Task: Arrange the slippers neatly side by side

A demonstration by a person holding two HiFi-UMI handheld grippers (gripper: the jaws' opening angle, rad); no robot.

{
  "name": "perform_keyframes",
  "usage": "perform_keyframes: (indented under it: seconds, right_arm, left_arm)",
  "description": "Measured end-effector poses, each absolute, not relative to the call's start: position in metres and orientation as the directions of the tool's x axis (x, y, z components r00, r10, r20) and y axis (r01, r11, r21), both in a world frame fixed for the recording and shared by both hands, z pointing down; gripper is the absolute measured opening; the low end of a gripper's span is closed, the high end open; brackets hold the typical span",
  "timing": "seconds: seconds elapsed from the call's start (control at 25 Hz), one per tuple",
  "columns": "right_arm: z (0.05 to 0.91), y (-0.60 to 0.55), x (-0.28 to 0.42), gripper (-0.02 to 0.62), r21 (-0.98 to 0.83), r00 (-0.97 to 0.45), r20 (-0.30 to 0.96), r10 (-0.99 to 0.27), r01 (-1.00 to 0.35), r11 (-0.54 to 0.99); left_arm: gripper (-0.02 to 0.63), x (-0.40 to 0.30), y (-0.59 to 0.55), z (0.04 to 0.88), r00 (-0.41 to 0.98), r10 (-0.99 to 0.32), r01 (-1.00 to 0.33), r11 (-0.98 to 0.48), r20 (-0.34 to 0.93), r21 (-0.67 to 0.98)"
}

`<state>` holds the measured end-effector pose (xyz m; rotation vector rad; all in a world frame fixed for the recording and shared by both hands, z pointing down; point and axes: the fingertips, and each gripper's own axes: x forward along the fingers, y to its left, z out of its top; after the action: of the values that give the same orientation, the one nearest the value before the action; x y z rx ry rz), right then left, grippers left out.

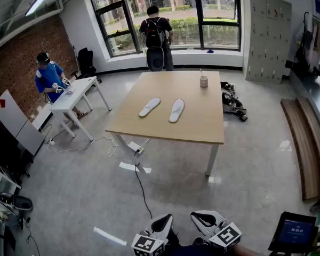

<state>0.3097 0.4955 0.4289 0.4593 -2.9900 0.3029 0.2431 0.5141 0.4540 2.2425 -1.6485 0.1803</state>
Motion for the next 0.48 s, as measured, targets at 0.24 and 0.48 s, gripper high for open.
perform_keyframes:
  seconds: [0.24, 0.48]
  right_arm:
    - [0.435, 0.442, 0.269, 0.006, -0.219, -0.914, 0.124, -0.387, -0.405, 0.888]
    - [0.440, 0.389, 0.226, 0.006, -0.299, -0.848, 0.176, -0.499, -0.529, 0.794]
  left_arm:
    - [0.005, 0.175, 0.479, 0.462, 0.288, -0.919, -0.942, -0.221, 0.270, 0.254]
    - [0.020, 0.106, 0.441, 0.458, 0.283, -0.929, -0.942, -0.221, 0.241, 0.253]
